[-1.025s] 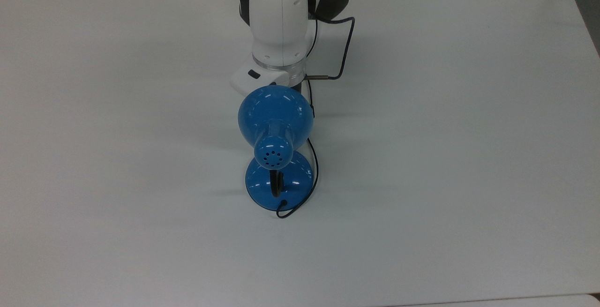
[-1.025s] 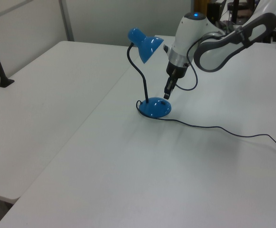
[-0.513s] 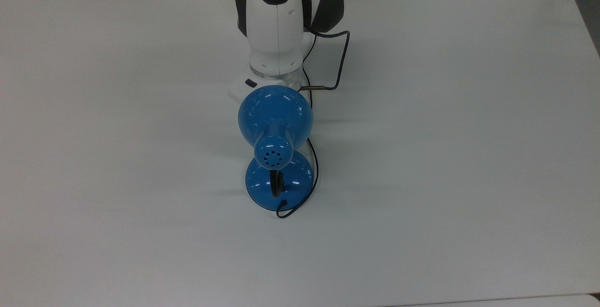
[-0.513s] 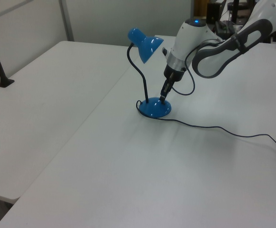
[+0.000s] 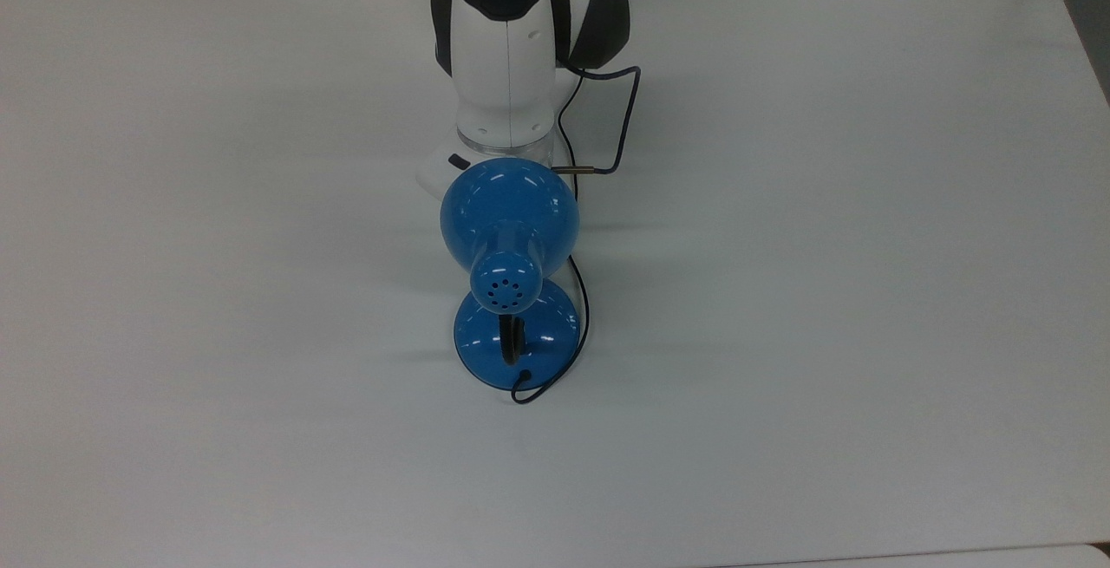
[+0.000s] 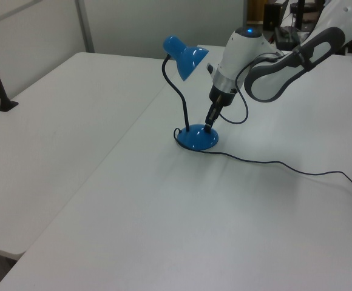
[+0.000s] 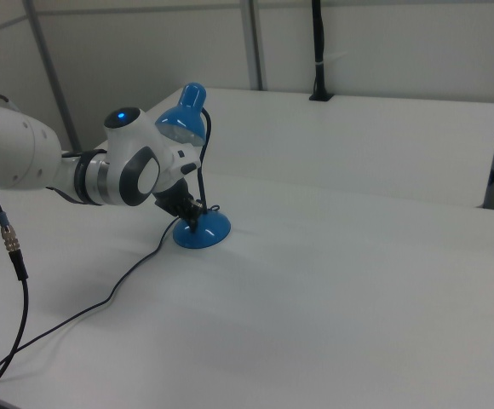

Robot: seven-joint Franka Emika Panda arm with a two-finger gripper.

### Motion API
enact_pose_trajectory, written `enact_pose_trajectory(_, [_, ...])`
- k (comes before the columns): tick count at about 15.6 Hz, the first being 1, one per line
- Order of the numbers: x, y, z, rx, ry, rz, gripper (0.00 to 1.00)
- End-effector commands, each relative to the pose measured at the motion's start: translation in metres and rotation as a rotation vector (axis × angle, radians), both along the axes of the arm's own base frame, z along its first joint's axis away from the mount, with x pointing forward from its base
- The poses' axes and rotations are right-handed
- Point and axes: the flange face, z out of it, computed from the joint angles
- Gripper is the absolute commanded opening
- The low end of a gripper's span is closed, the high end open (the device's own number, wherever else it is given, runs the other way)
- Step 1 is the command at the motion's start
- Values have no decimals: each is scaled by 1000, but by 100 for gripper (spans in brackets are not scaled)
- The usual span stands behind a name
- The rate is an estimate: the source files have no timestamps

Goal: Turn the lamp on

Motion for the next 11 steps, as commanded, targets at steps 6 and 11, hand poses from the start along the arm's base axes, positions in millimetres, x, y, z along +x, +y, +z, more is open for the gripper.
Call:
enact_pose_trajectory(6, [4,-1,-20,-22,-21,14,0])
enact_pose_trajectory(11, [-1,-6,7,-28,-23,11,0])
